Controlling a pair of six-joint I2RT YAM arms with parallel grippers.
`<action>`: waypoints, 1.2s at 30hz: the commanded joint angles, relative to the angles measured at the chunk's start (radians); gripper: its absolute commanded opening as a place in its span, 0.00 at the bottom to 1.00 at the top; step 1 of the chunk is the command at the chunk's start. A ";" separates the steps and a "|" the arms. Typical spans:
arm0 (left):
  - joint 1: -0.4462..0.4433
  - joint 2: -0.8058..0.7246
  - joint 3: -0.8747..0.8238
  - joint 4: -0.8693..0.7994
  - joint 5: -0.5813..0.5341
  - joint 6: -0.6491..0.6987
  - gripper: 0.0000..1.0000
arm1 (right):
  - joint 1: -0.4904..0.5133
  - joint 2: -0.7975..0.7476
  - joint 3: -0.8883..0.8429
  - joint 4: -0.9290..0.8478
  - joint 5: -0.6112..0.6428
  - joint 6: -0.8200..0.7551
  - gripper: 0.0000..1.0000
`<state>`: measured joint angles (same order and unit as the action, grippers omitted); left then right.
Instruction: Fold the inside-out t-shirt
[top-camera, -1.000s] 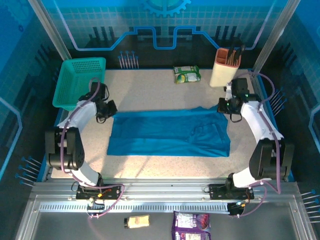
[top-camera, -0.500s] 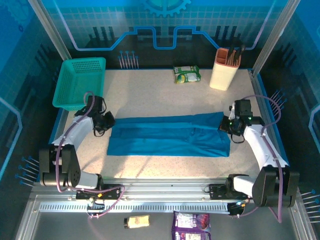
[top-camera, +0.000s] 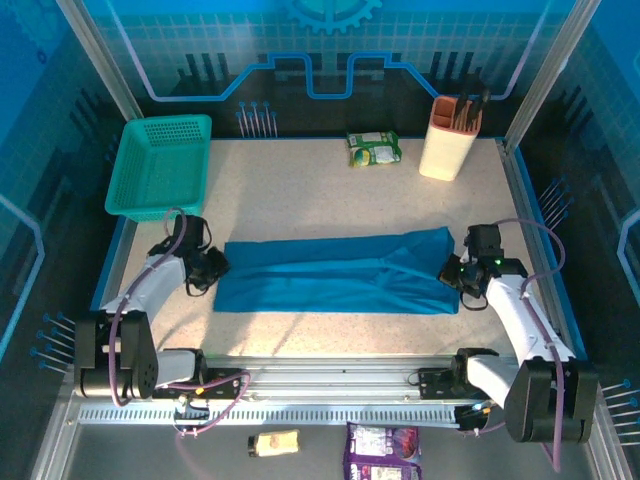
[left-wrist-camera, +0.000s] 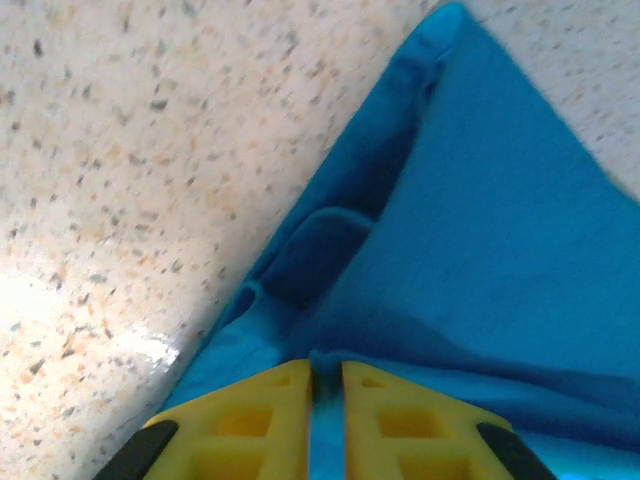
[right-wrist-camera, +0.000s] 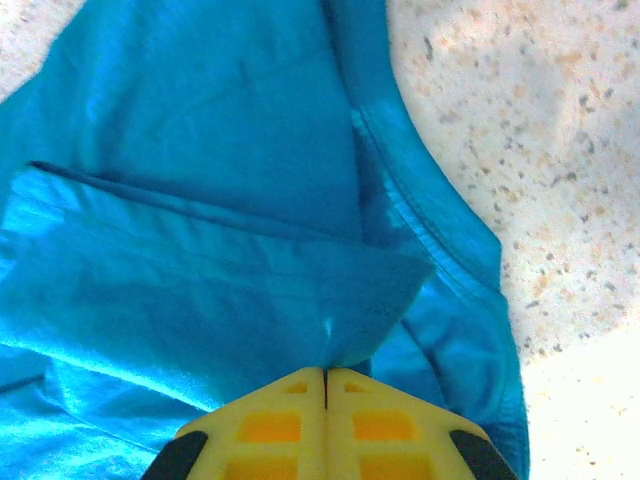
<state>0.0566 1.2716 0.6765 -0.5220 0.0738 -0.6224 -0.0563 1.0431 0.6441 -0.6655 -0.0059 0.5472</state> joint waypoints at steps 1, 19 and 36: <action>0.012 -0.040 -0.027 0.005 0.006 -0.028 0.27 | 0.003 -0.048 -0.007 -0.037 0.065 0.026 0.22; -0.154 0.203 0.235 -0.058 0.040 0.064 0.24 | 0.514 0.486 0.404 0.102 -0.225 -0.177 0.46; -0.119 0.385 0.259 -0.012 -0.023 0.097 0.25 | 0.580 0.733 0.549 -0.161 -0.140 -0.252 0.59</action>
<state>-0.0772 1.6474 0.9062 -0.5331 0.0742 -0.5468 0.4969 1.8122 1.2018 -0.7319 -0.1242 0.3225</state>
